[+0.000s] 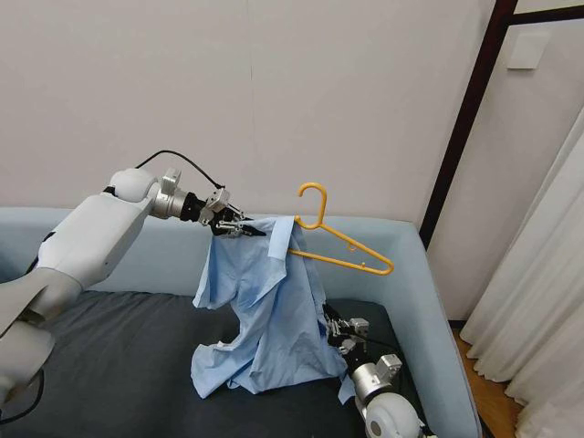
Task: Pick up the clothes from the sofa and hang them on the clothes hanger.
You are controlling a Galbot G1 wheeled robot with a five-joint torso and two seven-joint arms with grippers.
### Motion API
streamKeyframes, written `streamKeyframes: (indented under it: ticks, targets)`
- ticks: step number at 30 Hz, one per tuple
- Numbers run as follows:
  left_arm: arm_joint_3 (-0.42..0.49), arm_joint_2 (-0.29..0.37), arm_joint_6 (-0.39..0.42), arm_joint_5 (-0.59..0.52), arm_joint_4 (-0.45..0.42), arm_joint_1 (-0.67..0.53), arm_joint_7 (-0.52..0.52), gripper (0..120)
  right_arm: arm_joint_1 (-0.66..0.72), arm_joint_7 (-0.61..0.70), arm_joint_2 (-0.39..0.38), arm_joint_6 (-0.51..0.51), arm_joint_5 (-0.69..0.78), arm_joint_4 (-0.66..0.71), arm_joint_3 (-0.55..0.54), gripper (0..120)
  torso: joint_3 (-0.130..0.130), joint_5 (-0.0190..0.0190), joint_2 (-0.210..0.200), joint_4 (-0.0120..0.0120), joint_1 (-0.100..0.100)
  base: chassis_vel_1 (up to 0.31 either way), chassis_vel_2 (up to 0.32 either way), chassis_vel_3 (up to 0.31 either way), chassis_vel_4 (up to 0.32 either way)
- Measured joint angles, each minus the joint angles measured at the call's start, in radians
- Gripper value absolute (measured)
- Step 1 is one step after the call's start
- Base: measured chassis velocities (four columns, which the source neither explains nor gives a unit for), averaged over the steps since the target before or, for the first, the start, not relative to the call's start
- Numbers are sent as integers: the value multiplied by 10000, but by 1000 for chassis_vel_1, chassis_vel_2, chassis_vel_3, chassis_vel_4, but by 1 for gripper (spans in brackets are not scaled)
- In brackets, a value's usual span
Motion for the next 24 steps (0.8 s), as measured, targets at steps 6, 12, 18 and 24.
streamKeyframes:
  ticks: [6,12,18,24]
  targets:
    - [-21,-78,-74,72,120,-2,0,7,12,-206,-19,37,276,124,-52,20,0,0,0,1,0,0,0,0,0]
    - [-25,-84,-101,94,154,-33,0,7,66,-159,-25,12,179,67,-112,43,0,-1,0,1,0,0,0,0,0]
    - [-26,-62,-116,99,149,-33,0,7,140,-39,-18,-81,134,-4,-156,66,0,-1,0,1,0,0,0,0,0]
    - [-39,-41,-126,98,122,-21,0,7,279,-55,-18,-149,46,-129,-222,81,0,-1,1,1,0,0,0,0,0]
